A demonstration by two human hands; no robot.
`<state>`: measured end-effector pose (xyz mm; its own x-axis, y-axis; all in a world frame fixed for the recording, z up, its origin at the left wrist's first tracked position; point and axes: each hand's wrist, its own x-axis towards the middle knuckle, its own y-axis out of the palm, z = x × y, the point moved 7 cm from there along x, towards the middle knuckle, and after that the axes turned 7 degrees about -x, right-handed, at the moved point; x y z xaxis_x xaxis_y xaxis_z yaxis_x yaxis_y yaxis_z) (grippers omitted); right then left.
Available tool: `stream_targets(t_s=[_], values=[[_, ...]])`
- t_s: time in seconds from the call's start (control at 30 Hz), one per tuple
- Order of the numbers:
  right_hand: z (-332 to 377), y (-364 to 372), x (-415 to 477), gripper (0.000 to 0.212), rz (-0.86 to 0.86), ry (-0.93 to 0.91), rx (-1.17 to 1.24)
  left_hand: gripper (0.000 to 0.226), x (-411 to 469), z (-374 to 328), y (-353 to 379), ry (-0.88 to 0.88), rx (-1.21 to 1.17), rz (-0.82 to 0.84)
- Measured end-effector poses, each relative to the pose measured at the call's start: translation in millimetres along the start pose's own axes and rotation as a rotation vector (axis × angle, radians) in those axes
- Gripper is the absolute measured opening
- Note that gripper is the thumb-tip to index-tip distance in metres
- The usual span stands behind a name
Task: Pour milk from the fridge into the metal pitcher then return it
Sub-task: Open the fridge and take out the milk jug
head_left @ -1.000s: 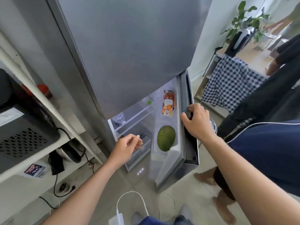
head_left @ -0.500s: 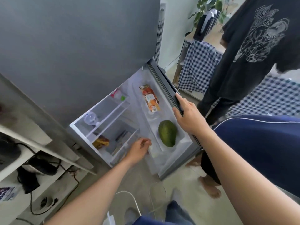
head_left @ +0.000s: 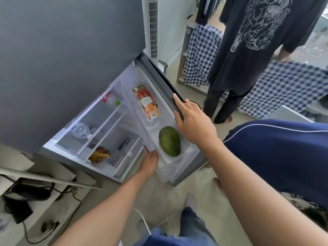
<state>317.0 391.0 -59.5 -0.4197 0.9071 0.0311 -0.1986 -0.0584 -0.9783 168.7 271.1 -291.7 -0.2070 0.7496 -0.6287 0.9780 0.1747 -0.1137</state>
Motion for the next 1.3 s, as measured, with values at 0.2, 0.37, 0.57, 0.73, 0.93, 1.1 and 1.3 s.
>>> stream_targets(t_s=[0.2,0.37,0.57,0.73,0.93,1.1,1.3], values=[[-1,0,1,0.064,-0.013,-0.007,-0.036,0.052,15,4,-3,-0.066,-0.302,0.036],[-5,-4,2,0.064,-0.03,-0.019,-0.024,0.036,10,6,-18,-0.055,-0.511,-0.051],[-5,-4,2,0.064,-0.036,-0.014,-0.017,0.032,9,7,-36,-0.028,-0.617,-0.167],[8,-2,-1,0.064,-0.038,0.007,0.011,0.039,-2,24,-32,-0.065,-0.794,-0.322],[21,1,-4,0.064,-0.051,0.021,0.026,0.033,1,52,-40,-0.16,-1.06,-0.454],[22,2,-4,0.064,-0.037,0.022,-0.001,0.032,-14,41,-62,-0.09,-1.025,-0.484],[16,0,-3,0.063,-0.03,0.013,-0.026,0.058,-32,28,-103,-0.094,-0.721,-0.492]])
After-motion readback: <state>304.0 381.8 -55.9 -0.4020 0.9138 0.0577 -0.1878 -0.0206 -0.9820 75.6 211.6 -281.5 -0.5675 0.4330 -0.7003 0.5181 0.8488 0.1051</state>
